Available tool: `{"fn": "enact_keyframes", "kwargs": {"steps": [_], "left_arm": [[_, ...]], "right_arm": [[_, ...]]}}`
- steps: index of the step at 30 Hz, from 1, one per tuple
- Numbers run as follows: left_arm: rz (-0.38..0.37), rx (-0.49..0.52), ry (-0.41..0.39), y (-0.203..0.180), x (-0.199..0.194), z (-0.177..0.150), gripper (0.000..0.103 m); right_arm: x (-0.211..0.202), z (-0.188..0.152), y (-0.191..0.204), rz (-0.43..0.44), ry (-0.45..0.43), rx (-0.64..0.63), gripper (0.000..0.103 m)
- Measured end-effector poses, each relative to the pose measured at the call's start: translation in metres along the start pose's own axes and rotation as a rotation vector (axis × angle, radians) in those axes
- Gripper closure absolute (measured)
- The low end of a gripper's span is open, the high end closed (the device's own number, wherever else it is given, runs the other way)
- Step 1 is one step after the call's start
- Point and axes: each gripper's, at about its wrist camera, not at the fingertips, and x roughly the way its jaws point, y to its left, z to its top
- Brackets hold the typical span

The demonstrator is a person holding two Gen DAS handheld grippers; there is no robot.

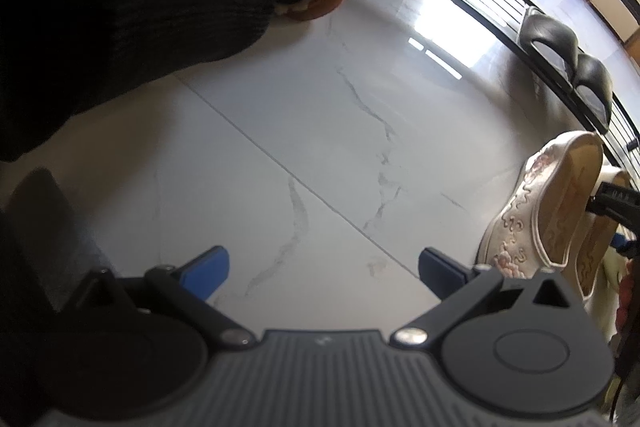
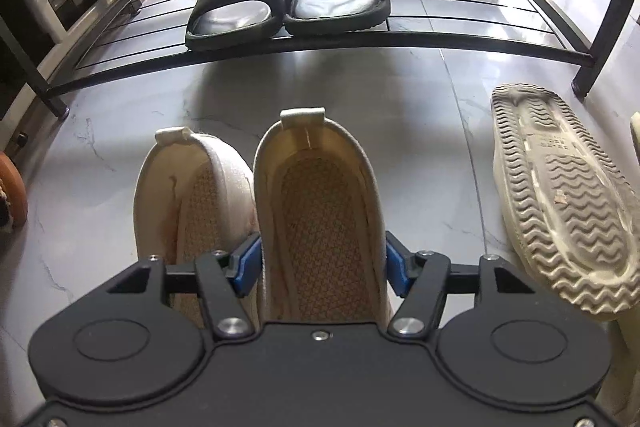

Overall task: Organize scattered shoes
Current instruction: 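Close the right gripper on both heels of the white flat pair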

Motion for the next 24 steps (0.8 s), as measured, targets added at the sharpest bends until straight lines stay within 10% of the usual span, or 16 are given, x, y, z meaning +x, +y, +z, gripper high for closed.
{"fn": "enact_keyframes", "kwargs": {"steps": [24], "left_arm": [[-0.016, 0.301, -0.122, -0.048, -0.016, -0.013, 0.002]], "right_arm": [[-0.087, -0.046, -0.001, 0.109, -0.176, -0.021, 0.007]]}}
